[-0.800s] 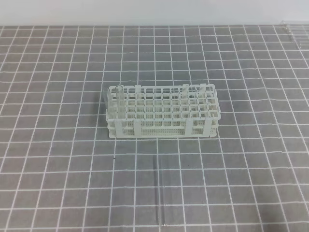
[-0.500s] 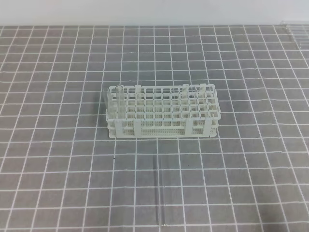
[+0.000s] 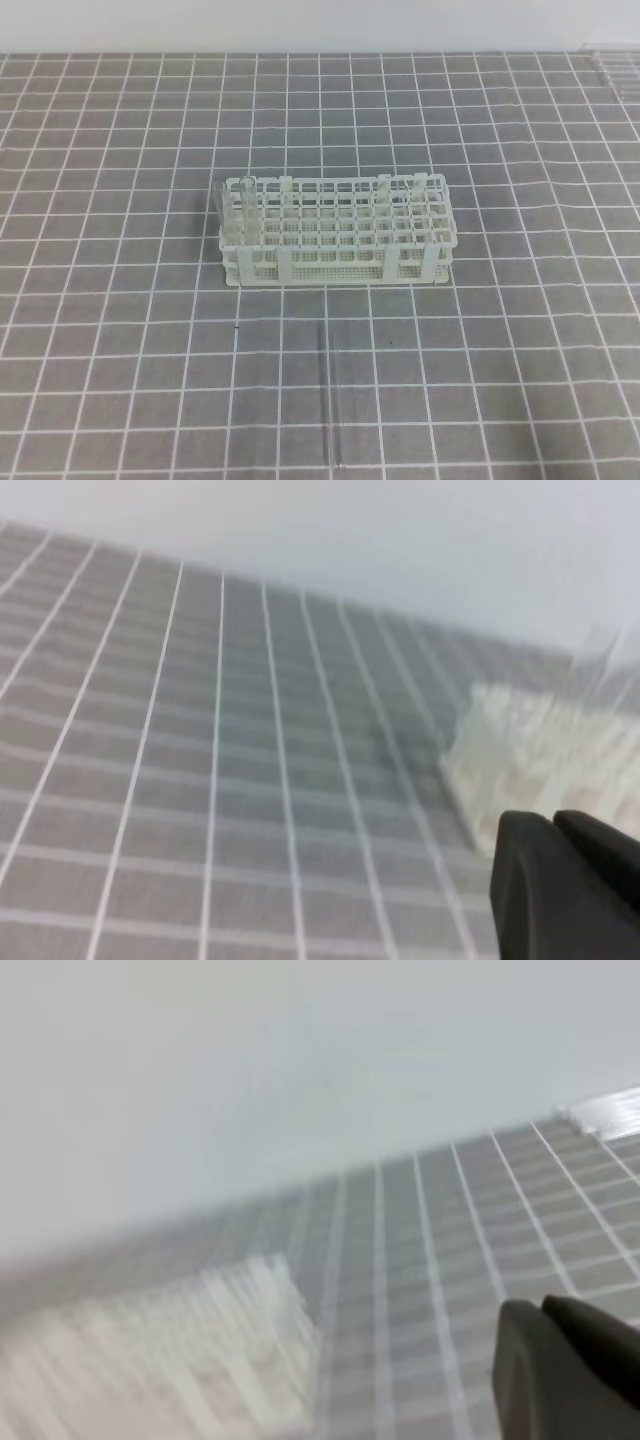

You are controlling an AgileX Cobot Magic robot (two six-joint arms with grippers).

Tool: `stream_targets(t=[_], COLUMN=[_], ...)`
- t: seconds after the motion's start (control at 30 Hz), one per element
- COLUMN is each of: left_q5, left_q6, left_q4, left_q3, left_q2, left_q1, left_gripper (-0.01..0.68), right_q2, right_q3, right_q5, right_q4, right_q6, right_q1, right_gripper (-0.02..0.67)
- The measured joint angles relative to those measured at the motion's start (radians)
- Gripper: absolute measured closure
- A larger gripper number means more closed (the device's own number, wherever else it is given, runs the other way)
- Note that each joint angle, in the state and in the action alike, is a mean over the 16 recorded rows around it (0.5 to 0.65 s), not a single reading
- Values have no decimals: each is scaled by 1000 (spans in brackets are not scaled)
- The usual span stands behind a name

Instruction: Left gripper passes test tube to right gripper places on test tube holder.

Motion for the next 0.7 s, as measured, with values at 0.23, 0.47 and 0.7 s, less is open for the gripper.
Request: stream_targets(t=[0.23, 0.47, 0.7], left_q5=[-107, -118, -84], left_q6=[-23, -17, -30], left_q4=[-80, -80, -74], left_q3=[0, 1, -1], left_q2=[0, 0, 3], left_q1=[0, 0, 0], left_gripper=[675, 675, 675], right_q2=[0, 0, 0], right_q3=[0, 0, 0], right_q5=[-98, -78, -36], right_q4=[236, 311, 321], right_q6=[-19, -116, -215], right_q1=[0, 0, 0], right_gripper=[662, 662, 662])
